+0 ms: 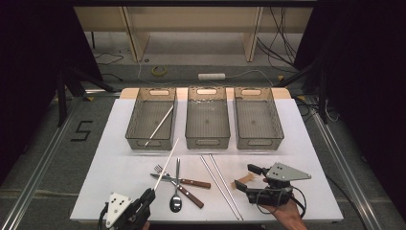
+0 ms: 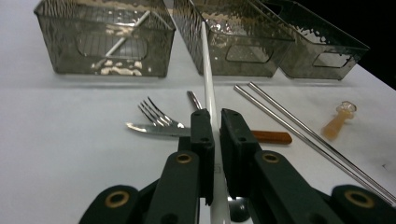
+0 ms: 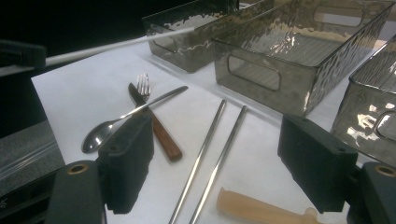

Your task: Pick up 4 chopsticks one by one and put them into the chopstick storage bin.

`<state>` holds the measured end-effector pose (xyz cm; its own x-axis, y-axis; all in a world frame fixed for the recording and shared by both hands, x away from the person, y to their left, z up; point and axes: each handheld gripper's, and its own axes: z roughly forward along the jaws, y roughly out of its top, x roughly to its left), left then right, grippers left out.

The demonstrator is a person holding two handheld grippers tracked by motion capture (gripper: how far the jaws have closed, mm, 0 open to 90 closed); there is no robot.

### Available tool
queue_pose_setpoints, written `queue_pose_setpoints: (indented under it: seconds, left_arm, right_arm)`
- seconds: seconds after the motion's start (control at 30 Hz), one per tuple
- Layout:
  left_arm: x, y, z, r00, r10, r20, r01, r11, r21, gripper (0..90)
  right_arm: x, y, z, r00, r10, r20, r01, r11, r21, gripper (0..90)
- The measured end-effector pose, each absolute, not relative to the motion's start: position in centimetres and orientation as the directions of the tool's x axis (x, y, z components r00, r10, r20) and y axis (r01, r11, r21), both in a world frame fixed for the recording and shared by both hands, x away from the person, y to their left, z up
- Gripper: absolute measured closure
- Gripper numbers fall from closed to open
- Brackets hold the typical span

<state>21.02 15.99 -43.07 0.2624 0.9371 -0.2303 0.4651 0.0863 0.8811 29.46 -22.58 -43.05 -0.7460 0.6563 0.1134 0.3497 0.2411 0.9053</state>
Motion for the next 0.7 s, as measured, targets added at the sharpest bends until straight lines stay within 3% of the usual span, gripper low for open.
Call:
queue_pose_setpoints:
  seconds: [0.7]
  left_arm:
    - [31.0,18.8,-37.9,0.276,0.942,-0.190,0.376,0.076,0.924,83.5]
  right_arm:
    - [29.5,-22.7,-43.0,-0.744,0.657,0.118,0.351,0.235,0.907,27.9]
